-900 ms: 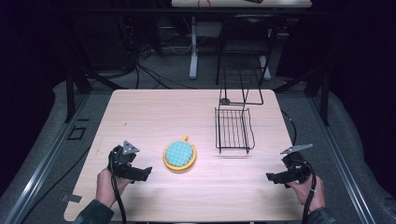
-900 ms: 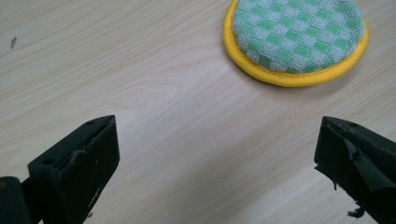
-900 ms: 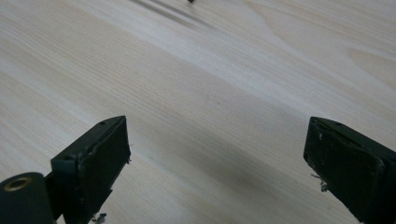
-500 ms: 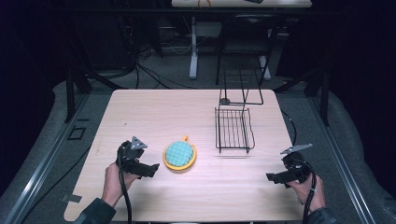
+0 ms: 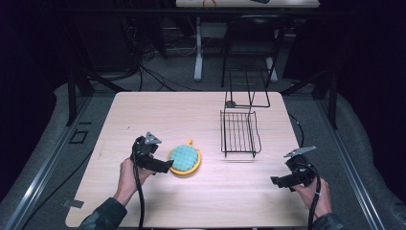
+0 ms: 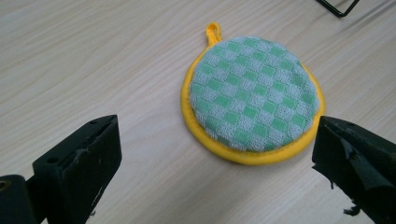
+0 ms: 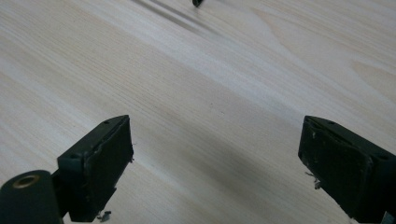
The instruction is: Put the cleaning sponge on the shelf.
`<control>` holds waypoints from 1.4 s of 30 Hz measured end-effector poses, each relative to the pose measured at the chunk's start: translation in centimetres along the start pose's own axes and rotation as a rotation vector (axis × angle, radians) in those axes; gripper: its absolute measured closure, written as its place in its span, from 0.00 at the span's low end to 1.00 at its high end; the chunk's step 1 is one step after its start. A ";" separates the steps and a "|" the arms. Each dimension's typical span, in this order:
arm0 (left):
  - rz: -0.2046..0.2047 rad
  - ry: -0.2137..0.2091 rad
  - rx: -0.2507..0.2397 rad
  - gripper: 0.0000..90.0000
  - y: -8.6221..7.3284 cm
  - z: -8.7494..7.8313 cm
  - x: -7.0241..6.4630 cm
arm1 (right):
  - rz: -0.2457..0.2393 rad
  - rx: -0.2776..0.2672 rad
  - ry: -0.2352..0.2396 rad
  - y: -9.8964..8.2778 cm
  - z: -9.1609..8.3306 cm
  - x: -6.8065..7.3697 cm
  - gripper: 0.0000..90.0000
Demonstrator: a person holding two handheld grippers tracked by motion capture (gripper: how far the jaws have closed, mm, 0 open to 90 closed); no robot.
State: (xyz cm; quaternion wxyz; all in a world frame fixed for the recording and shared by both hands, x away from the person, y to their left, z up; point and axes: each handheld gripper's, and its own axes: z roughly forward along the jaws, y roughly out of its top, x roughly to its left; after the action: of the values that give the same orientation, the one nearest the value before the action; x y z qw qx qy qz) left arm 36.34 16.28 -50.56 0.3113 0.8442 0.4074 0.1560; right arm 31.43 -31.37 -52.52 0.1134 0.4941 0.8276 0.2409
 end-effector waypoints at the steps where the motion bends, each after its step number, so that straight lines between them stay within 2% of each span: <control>1: 0.000 -0.005 0.001 0.02 0.3 0.4 -0.1 | -0.008 -0.006 0.000 0.1 0.1 0.1 0.10; 6: 0.003 -0.010 0.013 0.00 1.0 1.6 -0.3 | -0.011 -0.026 0.027 0.3 0.1 0.3 0.09; 9: 0.005 -0.021 0.027 0.00 1.2 2.3 -0.4 | -0.022 -0.016 0.033 0.6 0.1 0.5 0.09; 14: 0.000 -0.026 0.013 0.05 1.9 2.9 -0.4 | -0.054 -0.020 0.036 0.9 0.2 0.8 0.10; 18: -0.009 -0.048 0.036 0.06 2.2 4.0 -0.3 | -0.053 -0.018 0.043 0.9 0.2 0.9 0.10; 22: -0.002 -0.056 0.043 0.01 2.3 5.0 -0.5 | -0.041 -0.024 0.057 0.8 0.4 0.9 0.12; 24: 0.009 -0.059 0.058 0.01 2.3 5.5 -0.6 | -0.038 0.000 0.064 0.7 0.7 0.7 0.12; 27: 0.013 -0.068 0.078 0.01 2.3 6.1 -0.7 | -0.034 0.005 0.074 0.6 0.7 0.7 0.12; 30: 0.011 -0.066 0.089 0.01 2.6 6.5 -0.7 | -0.040 0.001 0.065 0.4 0.6 0.6 0.12; 31: 0.007 -0.080 0.095 0.01 2.6 6.7 -0.6 | -0.041 0.001 0.064 0.4 0.5 0.6 0.13; 33: 0.011 -0.078 0.108 0.04 2.7 7.1 -0.6 | -0.032 -0.001 0.068 0.3 0.5 0.6 0.13; 35: 0.013 -0.081 0.114 0.12 2.7 7.4 -0.7 | -0.031 0.005 0.065 0.3 0.5 0.6 0.13; 37: 0.029 -0.080 0.120 0.13 2.7 7.6 -1.0 | -0.058 -0.009 0.062 0.2 0.3 0.7 0.15; 39: 0.036 -0.080 0.125 0.17 2.8 7.6 -1.1 | -0.073 -0.044 0.066 0.3 -0.1 1.1 0.15; 42: 0.015 -0.096 0.127 0.21 2.6 7.8 -0.9 | -0.090 -0.047 0.065 0.4 -0.1 1.3 0.15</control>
State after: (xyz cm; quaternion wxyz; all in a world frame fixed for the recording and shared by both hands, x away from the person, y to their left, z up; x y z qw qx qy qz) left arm 41.36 11.28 -54.76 0.2750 0.8717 0.3950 0.0917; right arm 31.04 -30.07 -52.13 0.1087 0.4454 0.8464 0.2711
